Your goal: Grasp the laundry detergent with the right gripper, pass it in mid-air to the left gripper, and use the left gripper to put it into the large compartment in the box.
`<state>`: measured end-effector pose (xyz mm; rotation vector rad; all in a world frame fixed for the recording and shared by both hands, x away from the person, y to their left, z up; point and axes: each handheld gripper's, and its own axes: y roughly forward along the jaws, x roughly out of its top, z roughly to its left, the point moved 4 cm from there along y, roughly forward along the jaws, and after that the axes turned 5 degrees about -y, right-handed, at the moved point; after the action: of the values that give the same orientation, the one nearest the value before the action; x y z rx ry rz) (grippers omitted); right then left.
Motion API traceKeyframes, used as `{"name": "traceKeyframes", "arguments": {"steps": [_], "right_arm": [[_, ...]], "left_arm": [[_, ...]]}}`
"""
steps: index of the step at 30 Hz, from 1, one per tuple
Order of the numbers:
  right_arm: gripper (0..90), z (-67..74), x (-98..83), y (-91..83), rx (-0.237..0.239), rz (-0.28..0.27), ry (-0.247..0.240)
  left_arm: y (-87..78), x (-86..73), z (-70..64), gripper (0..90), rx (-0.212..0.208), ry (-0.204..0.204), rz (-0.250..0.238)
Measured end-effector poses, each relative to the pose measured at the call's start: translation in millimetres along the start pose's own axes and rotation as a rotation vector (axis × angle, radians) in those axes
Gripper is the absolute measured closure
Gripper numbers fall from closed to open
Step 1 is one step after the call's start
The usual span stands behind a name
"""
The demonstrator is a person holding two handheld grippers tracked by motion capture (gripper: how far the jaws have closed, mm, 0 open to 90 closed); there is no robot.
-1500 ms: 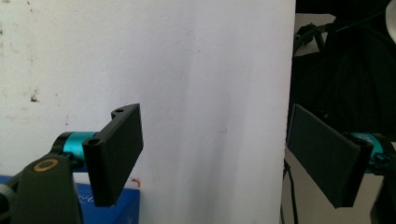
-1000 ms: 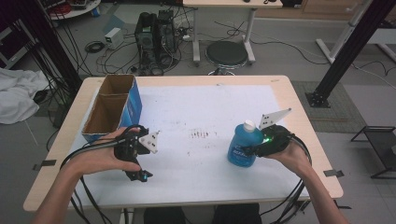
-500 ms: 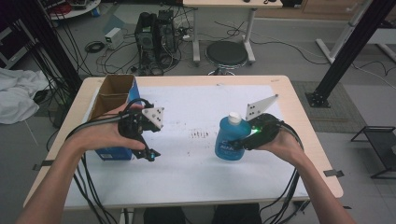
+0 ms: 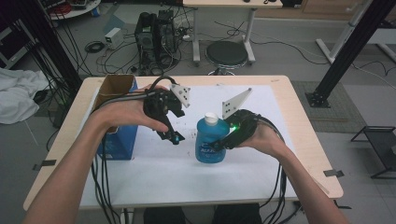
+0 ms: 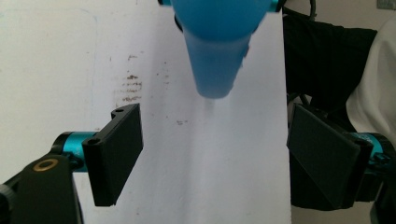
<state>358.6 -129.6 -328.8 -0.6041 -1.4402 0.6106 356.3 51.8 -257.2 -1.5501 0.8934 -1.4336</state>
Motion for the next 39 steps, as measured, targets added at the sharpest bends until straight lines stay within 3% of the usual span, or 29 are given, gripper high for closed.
{"name": "traceKeyframes", "arguments": {"steps": [8,11,14,17,20,23,25,31,35,36,38,39], "right_arm": [[45.2,-1.9,3.4,8.6,0.0,0.02,-0.027],[45.3,-0.7,4.7,9.9,0.004,0.01,-0.01],[45.2,-2.7,4.3,10.6,-0.003,0.012,-0.038],[45.2,-3.7,5.3,11.5,-0.008,0.002,-0.051],[45.2,-2.1,5.2,10.8,-0.005,0.007,-0.032],[45.2,-3.3,6.6,12.1,-0.008,-0.004,-0.048],[45.2,-1.5,6.1,12.4,-0.006,0.013,-0.028],[45.1,-2.9,7.3,16.5,-0.013,0.002,-0.063],[45.1,-2.7,7.7,15.4,-0.014,0.003,-0.057],[45.1,-0.6,8.9,16.6,-0.021,-0.011,-0.022],[45.1,-0.8,8.8,16.6,-0.024,-0.01,-0.025],[45.1,-2.1,8.2,16.3,-0.023,-0.006,-0.05]], "left_arm": [[11.7,26.3,-1.5,18.6,-0.021,0.033,0.04],[18.0,32.6,-1.8,18.7,-0.024,0.045,0.062],[23.9,37.0,-2.6,18.7,-0.032,0.054,0.074],[27.4,40.0,-3.5,18.7,-0.035,0.056,0.082],[29.1,42.5,-3.4,19.3,-0.033,0.057,0.089],[32.1,43.4,-3.0,20.4,-0.02,0.06,0.108],[32.5,44.2,-2.4,23.0,-0.003,0.068,0.115],[34.9,46.0,-5.2,26.5,-0.019,0.069,0.121],[36.2,46.6,-5.6,29.1,-0.022,0.076,0.125],[36.2,46.9,-5.9,29.1,-0.024,0.076,0.124],[36.8,47.4,-5.5,29.9,-0.023,0.081,0.13],[37.8,47.4,-6.1,30.0,-0.025,0.075,0.129]]}}
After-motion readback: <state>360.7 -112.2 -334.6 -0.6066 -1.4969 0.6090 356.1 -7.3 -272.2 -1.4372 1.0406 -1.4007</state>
